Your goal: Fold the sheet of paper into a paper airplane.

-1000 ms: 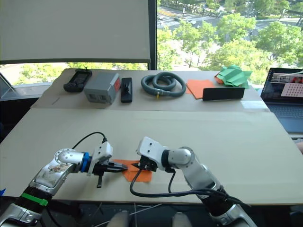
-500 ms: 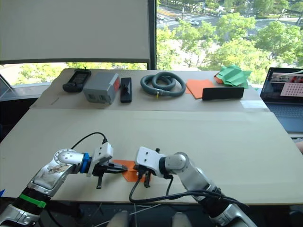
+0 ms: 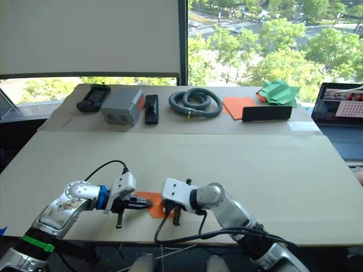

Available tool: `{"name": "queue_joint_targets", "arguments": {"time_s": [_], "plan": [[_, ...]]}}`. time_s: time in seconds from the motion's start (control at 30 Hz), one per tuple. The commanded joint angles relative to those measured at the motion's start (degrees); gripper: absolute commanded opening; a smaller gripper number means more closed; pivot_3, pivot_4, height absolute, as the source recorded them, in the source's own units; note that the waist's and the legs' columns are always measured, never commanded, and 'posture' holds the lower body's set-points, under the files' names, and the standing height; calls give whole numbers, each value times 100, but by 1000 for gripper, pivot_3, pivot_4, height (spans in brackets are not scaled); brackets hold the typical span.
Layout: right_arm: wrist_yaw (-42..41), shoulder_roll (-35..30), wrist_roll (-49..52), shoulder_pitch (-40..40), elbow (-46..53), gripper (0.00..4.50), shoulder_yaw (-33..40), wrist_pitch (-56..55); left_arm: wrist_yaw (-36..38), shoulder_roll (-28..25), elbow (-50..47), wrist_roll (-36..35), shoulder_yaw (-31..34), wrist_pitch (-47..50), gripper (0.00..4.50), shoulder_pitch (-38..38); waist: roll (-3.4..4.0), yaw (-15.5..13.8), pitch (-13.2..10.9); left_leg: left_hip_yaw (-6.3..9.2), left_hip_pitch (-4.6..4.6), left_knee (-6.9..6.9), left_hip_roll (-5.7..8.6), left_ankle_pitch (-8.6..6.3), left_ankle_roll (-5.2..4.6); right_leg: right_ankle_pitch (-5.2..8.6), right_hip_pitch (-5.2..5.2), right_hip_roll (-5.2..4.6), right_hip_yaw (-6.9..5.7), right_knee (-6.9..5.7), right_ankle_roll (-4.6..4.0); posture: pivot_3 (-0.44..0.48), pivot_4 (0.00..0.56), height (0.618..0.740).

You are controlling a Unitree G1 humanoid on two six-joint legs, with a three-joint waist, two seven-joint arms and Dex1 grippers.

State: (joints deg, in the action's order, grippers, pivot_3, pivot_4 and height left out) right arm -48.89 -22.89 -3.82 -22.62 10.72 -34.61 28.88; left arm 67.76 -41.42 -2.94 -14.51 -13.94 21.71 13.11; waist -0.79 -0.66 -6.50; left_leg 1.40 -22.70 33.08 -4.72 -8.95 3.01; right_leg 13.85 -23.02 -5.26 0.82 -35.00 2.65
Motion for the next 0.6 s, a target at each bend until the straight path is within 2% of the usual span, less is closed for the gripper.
{"name": "queue_joint_targets", "arguments": {"time_s": [0.03,0.6], "plan": [[-38,-346,-285,239,-242,26,-180,580,-63,-78,65,216,-162,192,0,-82,1,-3,7,0,0,0,0,0,0,0,0,-1,0,1,0,0,150,704],[78,-1458,-194,1034,722,26,271,1191,-18,-72,365,282,-272,4,0,51,-15,-23,33,-1,4,1,6,-8,13,7,9,-12,-2,14,3,0,150,704]]}}
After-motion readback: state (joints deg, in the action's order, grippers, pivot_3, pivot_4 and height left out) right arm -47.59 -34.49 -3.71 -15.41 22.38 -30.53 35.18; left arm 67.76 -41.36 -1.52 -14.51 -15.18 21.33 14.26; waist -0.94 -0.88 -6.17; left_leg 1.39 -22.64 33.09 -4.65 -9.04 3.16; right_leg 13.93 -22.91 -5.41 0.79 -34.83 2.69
